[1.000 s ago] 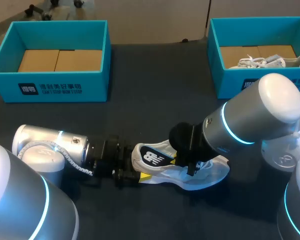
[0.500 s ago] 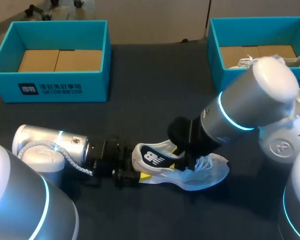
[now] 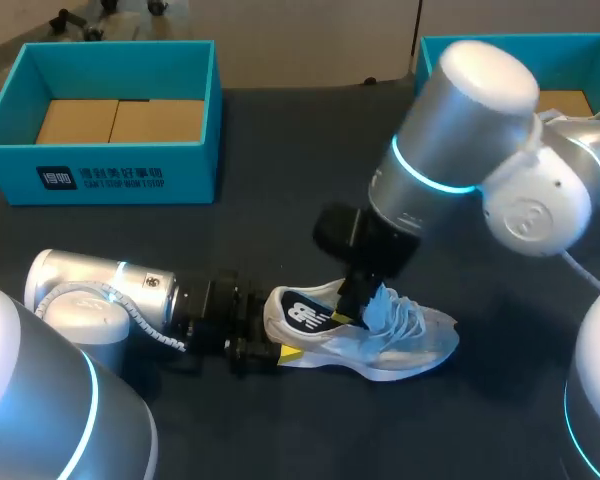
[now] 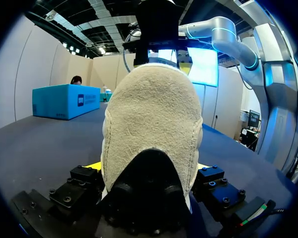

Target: Take the shoe out of the shoebox, open the shoe tongue, remove and reinsert the insole, then place the shoe into the shoebox

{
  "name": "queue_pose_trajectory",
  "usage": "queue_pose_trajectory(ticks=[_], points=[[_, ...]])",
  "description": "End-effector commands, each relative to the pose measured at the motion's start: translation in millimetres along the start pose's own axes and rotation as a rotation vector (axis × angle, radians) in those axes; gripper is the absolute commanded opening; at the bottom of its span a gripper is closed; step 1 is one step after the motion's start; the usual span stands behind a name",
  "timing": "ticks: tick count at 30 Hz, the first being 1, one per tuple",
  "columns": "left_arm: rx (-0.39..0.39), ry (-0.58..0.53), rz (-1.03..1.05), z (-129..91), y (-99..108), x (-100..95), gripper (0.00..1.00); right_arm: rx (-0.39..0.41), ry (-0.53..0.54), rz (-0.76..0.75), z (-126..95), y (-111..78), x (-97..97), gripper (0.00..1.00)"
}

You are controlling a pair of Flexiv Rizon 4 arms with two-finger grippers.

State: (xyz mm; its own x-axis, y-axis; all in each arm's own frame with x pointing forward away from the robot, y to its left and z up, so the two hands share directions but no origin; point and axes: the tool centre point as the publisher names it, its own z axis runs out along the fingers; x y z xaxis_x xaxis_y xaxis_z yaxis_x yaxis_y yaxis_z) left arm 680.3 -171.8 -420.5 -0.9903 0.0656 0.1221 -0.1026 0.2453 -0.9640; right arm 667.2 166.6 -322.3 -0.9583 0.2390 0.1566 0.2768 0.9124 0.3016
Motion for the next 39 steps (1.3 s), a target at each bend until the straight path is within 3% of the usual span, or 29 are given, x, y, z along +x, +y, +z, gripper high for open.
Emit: queue_pose_trajectory(ticks=[1, 19, 22, 28, 30, 32, 39], points=[[-0.003, -0.001, -0.001, 0, 1, -1.1, 0.00, 0.043, 0.028, 0.008, 6, 8.8, -4.6, 0.48], [-0.003, -0.001, -0.001, 0, 1, -1.1, 0.00, 0.094, 0.086, 0.031, 4, 24.3, -3.2, 0.36], [-0.003, -0.001, -0.001, 0, 1, -1.1, 0.00, 0.097, 0.096, 0.042, 3, 24.5, -1.2, 0.29], [-0.003, -0.001, -0.001, 0, 1, -1.1, 0.00, 0.094, 0.097, 0.046, 5, 26.2, 5.1, 0.26], [-0.003, -0.001, -0.001, 0, 1, -1.1, 0.00, 0.090, 0.094, 0.046, 6, 26.3, 6.6, 0.20], [-0.003, -0.001, -0.001, 0, 1, -1.1, 0.00, 0.087, 0.084, 0.054, 4, 25.7, 8.7, 0.02], [-0.003, -0.001, -0.001, 0, 1, -1.1, 0.00, 0.104, 0.062, 0.054, -4, 30.1, 15.5, 0.00]])
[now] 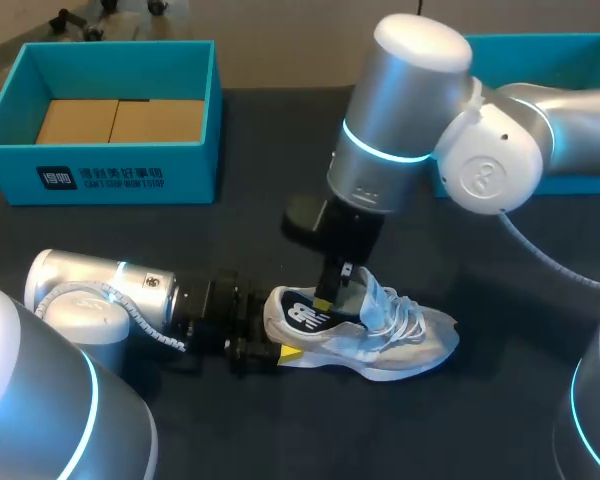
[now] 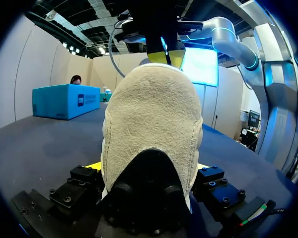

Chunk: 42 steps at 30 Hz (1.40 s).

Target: Take the shoe out of the shoebox, open the shoe tongue, remove and reinsert the insole, then place the shoe into the shoebox

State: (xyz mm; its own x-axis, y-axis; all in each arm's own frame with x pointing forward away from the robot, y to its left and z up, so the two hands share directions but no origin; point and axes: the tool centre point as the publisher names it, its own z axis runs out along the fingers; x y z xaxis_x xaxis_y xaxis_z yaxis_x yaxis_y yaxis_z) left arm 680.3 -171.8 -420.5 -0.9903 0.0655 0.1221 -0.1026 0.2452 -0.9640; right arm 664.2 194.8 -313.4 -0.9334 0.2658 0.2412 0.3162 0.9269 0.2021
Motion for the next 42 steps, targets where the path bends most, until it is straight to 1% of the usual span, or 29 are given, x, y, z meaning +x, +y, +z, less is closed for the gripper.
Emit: queue_pose_trajectory(ticks=[1, 4, 8, 10, 11, 13, 17, 23, 24, 25, 27, 28, 32, 36, 41, 42], points=[[-0.004, -0.001, -0.001, 0, 1, -1.1, 0.00, 0.011, -0.015, 0.002, -6, 2.1, 5.7, 0.00], [-0.004, -0.001, -0.001, 0, 1, -1.1, 0.00, 0.015, -0.025, 0.008, -7, 2.9, 7.0, 0.00], [-0.004, -0.001, -0.001, 0, 1, -1.1, 0.00, 0.015, -0.051, 0.020, -14, 4.5, 12.3, 0.00], [-0.004, -0.001, -0.001, 0, 1, -1.1, 0.00, 0.024, -0.085, 0.020, -20, 5.9, 18.0, 0.00], [-0.004, -0.001, -0.001, 0, 1, -1.1, 0.00, 0.029, -0.120, 0.027, -24, 6.6, 21.7, 0.00], [-0.004, -0.001, -0.001, 0, 1, -1.1, 0.00, 0.034, -0.143, 0.039, -28, 6.3, 25.6, 0.00], [-0.004, -0.001, -0.001, 0, 1, -1.1, 0.00, 0.051, -0.155, 0.057, -34, 6.5, 28.3, 0.00], [-0.004, -0.001, -0.001, 0, 1, -1.1, 0.00, 0.051, -0.155, 0.057, -34, 6.5, 28.3, 0.00], [-0.004, -0.001, -0.001, 0, 1, -1.1, 0.00, 0.079, -0.186, 0.073, -36, 14.8, 32.9, 0.08], [-0.004, -0.001, -0.001, 0, 1, -1.1, 0.00, 0.080, -0.187, 0.074, -35, 15.1, 32.7, 0.11], [-0.004, -0.001, -0.001, 0, 1, -1.1, 0.00, 0.077, -0.198, 0.077, -35, 15.7, 33.0, 0.23], [-0.004, -0.001, -0.001, 0, 1, -1.1, 0.00, 0.090, -0.204, 0.083, -34, 16.5, 33.4, 0.26], [-0.004, -0.001, -0.001, 0, 1, -1.1, 0.00, 0.100, -0.218, 0.099, -32, 19.5, 34.4, 0.28], [-0.004, -0.001, -0.001, 0, 1, -1.1, 0.00, 0.100, -0.214, 0.111, -28, 20.2, 33.7, 0.27], [-0.004, -0.001, -0.001, 0, 1, -1.1, 0.00, 0.099, -0.180, 0.144, -19, 16.8, 25.7, 0.27], [-0.004, -0.001, -0.001, 0, 1, -1.1, 0.00, 0.110, -0.174, 0.161, -17, 15.4, 23.7, 0.27]])
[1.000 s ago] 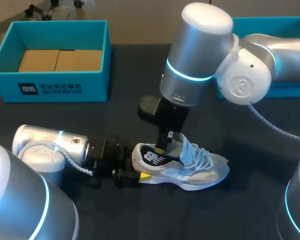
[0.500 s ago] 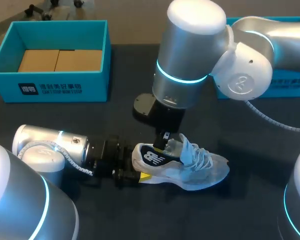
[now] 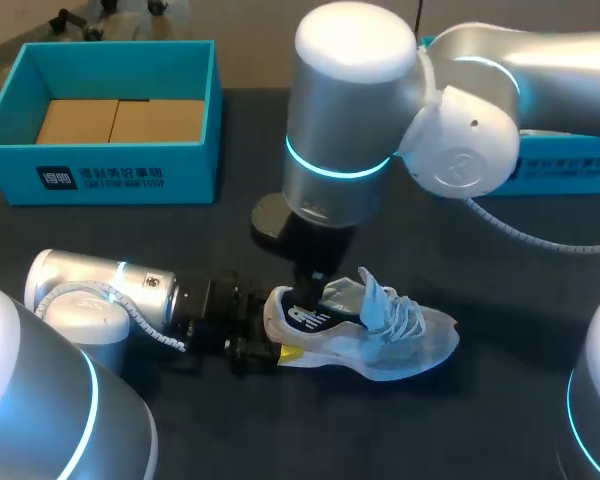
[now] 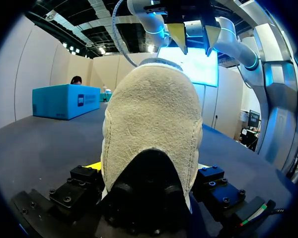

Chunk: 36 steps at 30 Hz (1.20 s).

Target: Take the shoe out of the shoebox, open the shoe tongue, remove and reinsert the insole, then place the shoe into the shoebox

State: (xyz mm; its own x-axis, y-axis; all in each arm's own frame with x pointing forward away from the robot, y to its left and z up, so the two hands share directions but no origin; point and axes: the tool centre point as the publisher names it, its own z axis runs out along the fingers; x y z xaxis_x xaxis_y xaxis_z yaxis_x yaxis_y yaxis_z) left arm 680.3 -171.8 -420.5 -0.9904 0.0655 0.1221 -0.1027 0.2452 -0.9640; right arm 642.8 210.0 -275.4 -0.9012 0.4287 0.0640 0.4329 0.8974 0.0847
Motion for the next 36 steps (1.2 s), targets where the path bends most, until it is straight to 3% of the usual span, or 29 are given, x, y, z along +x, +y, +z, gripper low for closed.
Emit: queue_pose_trajectory(ticks=[1, 8, 36], points=[[-0.004, -0.001, -0.001, 0, 1, -1.1, 0.00, 0.014, 0.030, 0.022, 14, 2.2, -7.8, 0.27], [-0.004, -0.001, -0.001, 0, 1, -1.1, 0.00, 0.009, 0.041, 0.032, 22, 0.0, -10.9, 0.30], [-0.004, -0.001, -0.001, 0, 1, -1.1, 0.00, -0.002, 0.014, 0.039, 45, -2.2, -8.1, 0.27]])
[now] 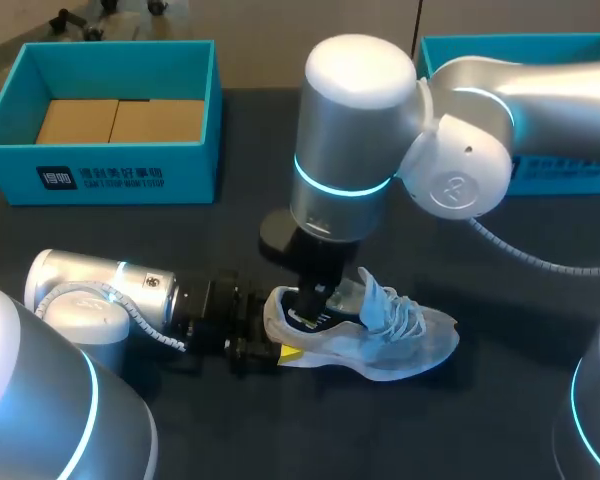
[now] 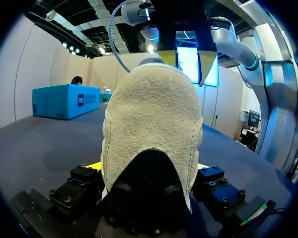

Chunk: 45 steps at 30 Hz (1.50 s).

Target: Take the shoe out of the shoebox, open the shoe tongue, remove and reinsert the insole, then place the shoe into the shoebox

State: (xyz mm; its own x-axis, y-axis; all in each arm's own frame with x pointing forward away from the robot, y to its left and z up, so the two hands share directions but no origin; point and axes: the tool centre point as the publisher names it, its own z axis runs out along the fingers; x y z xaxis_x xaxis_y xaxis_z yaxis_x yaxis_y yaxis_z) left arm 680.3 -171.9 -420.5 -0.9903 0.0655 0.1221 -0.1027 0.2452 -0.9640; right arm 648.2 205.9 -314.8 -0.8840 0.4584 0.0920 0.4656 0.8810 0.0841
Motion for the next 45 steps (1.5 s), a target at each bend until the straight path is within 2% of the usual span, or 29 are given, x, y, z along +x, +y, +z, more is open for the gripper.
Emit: queue_pose_trajectory(ticks=[1, 5, 9, 12, 13, 14, 22, 33, 45], points=[[-0.004, -0.001, -0.001, 0, 1, -1.1, 0.00, -0.008, -0.020, -0.001, 7, 2.4, 0.4, 0.27], [-0.004, -0.001, -0.001, 0, 1, -1.1, 0.00, -0.007, -0.036, 0.006, 11, 2.8, -3.3, 0.30], [-0.004, -0.001, -0.001, 0, 1, -1.1, 0.00, -0.009, -0.039, 0.011, 13, 3.3, -6.7, 0.27], [-0.004, -0.001, -0.001, 0, 1, -1.1, 0.00, -0.006, -0.035, 0.011, 14, 4.1, -7.4, 0.17], [-0.004, -0.001, -0.001, 0, 1, -1.1, 0.00, -0.006, -0.033, 0.010, 15, 4.2, -7.5, 0.05], [-0.004, -0.001, -0.001, 0, 1, -1.1, 0.00, -0.006, -0.031, 0.010, 15, 4.2, -7.5, 0.00], [-0.004, -0.001, -0.001, 0, 1, -1.1, 0.00, -0.003, -0.015, 0.003, 16, 2.4, -2.3, 0.00], [-0.004, -0.001, -0.001, 0, 1, -1.1, 0.00, -0.007, -0.054, -0.015, -17, -1.9, 6.4, 0.00], [-0.004, -0.001, -0.001, 0, 1, -1.1, 0.00, -0.015, -0.097, -0.023, -34, -7.1, 2.9, 0.00]])
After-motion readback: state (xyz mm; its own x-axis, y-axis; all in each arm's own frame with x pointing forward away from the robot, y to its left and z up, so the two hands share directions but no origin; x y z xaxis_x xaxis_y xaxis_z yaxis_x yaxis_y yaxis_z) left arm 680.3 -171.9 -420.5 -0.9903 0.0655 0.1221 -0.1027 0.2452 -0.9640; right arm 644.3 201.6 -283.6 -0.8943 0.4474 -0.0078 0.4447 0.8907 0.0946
